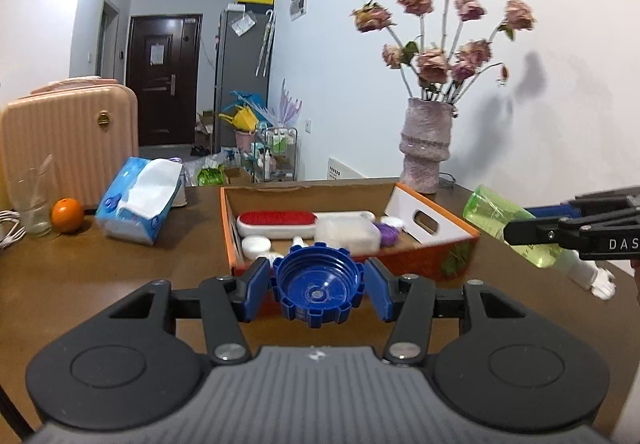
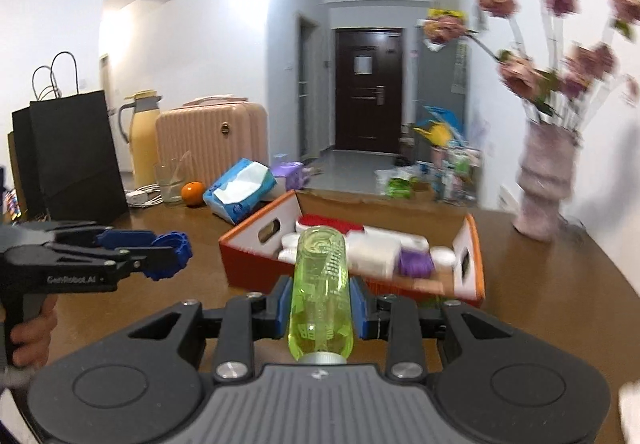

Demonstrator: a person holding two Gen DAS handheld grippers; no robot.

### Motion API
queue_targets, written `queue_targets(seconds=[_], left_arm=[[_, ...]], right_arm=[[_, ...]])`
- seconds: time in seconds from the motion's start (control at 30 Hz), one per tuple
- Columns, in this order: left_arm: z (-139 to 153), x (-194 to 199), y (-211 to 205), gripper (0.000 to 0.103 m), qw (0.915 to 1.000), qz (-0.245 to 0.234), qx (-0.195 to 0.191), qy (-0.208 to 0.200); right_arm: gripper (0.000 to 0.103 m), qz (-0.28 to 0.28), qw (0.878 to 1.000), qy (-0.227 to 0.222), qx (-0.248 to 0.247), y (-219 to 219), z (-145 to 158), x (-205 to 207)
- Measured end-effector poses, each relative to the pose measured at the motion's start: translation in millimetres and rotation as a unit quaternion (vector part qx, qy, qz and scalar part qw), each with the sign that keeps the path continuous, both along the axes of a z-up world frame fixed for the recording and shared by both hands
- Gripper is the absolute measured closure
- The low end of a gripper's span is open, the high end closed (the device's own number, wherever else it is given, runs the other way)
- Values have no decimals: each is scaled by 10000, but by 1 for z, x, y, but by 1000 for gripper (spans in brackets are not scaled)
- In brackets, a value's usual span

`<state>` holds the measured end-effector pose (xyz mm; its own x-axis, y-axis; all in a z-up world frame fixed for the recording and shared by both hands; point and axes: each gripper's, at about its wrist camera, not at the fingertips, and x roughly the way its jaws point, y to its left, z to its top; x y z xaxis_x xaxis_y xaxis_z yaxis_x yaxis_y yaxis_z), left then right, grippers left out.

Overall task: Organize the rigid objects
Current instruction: 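Lift the green bottle with the right tool while the left tool carries the blue cap over the box, then lower the green bottle and blue cap into the box and open both tools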

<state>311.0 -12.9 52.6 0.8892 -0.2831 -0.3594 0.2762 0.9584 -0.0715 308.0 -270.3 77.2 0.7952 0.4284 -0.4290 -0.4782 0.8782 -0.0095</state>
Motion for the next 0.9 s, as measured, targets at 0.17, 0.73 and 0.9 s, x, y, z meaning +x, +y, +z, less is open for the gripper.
queue_targets(seconds=[0.17, 0.73, 0.9], left_arm=[[3, 75, 7, 50, 9993, -88, -103, 358], [-52, 167, -1, 49, 9946, -296, 281, 949], [-49, 174, 4, 46, 9938, -328, 78, 1062]], right_arm=[[73, 563, 9972, 281, -401, 11, 10, 90], [73, 2239, 9623, 1335, -780, 58, -70, 229], [73, 2240, 9600, 1475, -808, 54, -82, 236]])
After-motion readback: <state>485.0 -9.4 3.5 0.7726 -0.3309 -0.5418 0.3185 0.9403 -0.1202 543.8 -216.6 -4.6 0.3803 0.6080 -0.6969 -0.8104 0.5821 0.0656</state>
